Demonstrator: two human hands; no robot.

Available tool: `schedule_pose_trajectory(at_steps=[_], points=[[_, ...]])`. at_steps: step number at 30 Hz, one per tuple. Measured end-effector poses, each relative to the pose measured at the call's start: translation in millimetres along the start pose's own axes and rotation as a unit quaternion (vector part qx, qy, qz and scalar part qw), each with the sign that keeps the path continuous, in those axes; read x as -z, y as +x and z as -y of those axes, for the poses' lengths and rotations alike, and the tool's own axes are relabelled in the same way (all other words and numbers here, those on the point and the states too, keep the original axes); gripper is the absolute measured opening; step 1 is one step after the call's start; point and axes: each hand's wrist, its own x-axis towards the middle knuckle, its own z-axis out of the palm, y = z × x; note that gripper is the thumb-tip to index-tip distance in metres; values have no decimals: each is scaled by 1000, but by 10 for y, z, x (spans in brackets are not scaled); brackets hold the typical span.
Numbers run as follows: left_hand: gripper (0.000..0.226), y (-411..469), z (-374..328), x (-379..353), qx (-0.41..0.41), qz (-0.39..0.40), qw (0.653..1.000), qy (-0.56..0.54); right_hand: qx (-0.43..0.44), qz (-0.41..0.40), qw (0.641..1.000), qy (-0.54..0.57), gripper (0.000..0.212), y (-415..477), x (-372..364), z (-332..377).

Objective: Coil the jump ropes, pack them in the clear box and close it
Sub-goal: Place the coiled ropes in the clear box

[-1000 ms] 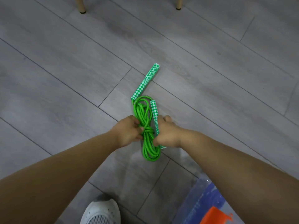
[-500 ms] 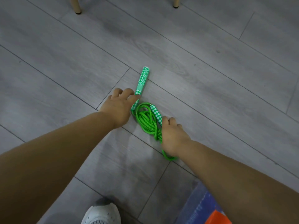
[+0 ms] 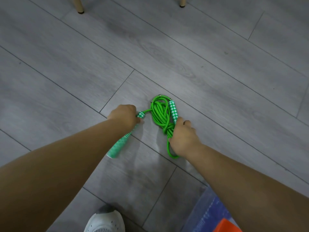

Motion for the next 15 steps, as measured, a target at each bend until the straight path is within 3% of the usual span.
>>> schedule_pose_trajectory(at_steps=[4,8,12,15], points=[[29,-53,-123,-183,44,52,959,-274,21,9,1000,16,93,-41,-62,63],[24,-136,-260,-201,99,85,894,-428,3,26,999,-27,133,-77,-150,162],[11,-189,-146,-131,82,128,891,-428,13,-35,996,-84,116,-40,-278,152],[13,-198,41,-125,5,63,977,-201,27,-60,992,-111,102,-22,-284,84]])
